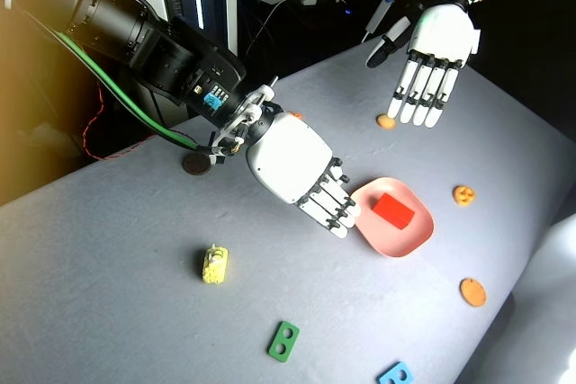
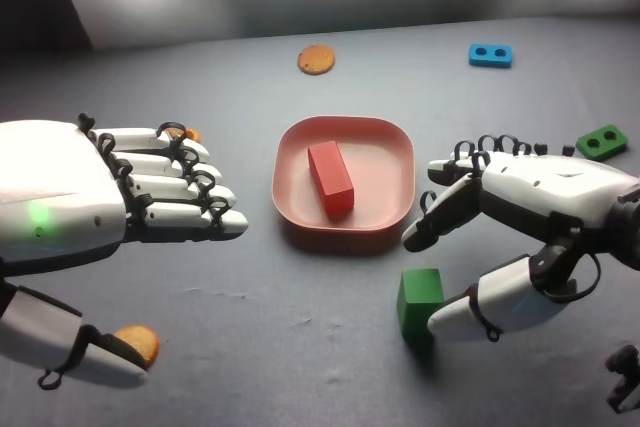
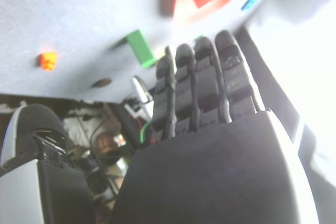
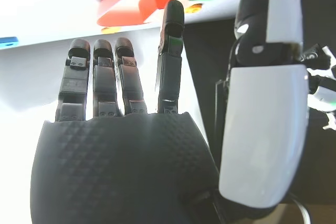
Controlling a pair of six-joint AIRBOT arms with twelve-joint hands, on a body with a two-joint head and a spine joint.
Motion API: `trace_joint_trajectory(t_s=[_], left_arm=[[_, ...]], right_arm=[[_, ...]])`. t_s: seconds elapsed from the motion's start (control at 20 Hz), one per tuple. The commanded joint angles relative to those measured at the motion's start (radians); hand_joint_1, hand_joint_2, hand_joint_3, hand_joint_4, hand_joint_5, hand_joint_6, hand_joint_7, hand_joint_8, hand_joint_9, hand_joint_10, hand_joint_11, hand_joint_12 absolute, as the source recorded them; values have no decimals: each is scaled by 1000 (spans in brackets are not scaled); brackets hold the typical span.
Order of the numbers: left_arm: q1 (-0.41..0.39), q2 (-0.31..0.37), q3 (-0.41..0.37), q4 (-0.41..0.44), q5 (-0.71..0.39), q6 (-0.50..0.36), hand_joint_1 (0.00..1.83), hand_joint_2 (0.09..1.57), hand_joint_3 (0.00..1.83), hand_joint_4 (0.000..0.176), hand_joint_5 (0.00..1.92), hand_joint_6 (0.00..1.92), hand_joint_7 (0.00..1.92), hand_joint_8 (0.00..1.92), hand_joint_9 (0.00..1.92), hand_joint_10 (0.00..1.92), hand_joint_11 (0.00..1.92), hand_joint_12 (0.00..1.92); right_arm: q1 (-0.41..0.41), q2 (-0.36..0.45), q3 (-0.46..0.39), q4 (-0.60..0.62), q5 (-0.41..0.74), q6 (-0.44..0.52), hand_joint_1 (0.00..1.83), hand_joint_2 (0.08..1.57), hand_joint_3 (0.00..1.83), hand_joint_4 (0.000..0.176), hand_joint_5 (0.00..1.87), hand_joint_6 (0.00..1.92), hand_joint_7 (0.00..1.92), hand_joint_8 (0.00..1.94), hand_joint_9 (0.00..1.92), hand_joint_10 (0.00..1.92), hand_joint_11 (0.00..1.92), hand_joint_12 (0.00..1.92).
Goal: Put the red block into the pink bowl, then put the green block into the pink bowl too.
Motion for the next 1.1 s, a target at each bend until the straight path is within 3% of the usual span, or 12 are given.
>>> trace_joint_trajectory(t_s=[0.0,0.1,0.35,0.45,0.5,0.55,0.65,0.75,0.9,0.95,1.05], left_arm=[[-10,12,1,-35,-73,0,373,1012,3,0,242,4,222,2,156,0,0,304],[-10,12,1,-29,-73,0,332,1010,0,0,221,0,209,1,155,3,0,338],[-10,13,-6,-27,-65,-1,326,1022,3,0,254,3,244,4,178,5,0,333],[-10,12,-6,-30,-65,-5,331,1016,0,0,247,4,235,5,168,3,0,301],[-10,12,-6,-34,-65,-5,352,1007,0,0,253,4,239,4,175,4,0,326],[-11,11,-6,-37,-64,-5,379,1006,0,0,261,6,246,6,180,5,0,326],[-11,11,-8,-38,-64,-5,358,1009,0,0,252,1,245,3,175,2,0,319],[-11,11,-10,-39,-64,-5,339,1013,0,0,256,4,254,4,184,4,0,322],[-11,10,-11,-39,-61,-5,344,1015,4,0,254,2,249,1,176,0,0,303],[-12,10,-11,-39,-60,-5,344,1015,4,0,254,2,249,1,176,0,0,303],[-14,10,-11,-39,-56,-5,335,1014,2,0,261,5,256,4,180,2,0,303]], right_arm=[[7,4,-1,-36,62,7,1000,764,0,155,795,12,119,6,0,0,0,0],[5,-4,-1,-36,70,4,994,759,0,154,767,0,135,10,0,0,0,0],[-6,-23,1,-41,84,-4,999,750,0,133,769,5,111,11,0,0,0,0],[-11,-28,1,-41,85,-9,1011,740,0,135,787,12,126,14,0,0,0,0],[-14,-29,1,-42,85,-10,987,750,0,152,781,9,110,6,0,0,0,0],[-17,-30,1,-42,85,-10,990,751,0,154,797,15,117,8,0,0,0,0],[-20,-34,6,-42,86,-10,985,766,3,153,811,19,122,8,0,0,0,0],[-20,-45,21,-42,87,-10,1010,790,13,136,827,22,127,8,0,0,0,0],[-33,-60,34,-42,88,-10,976,820,23,164,829,19,101,0,0,0,0,0],[-36,-63,34,-42,88,-10,976,820,23,164,829,19,101,0,0,0,0,0],[-36,-67,35,-43,88,-10,996,815,18,148,851,25,119,7,0,0,0,0]])
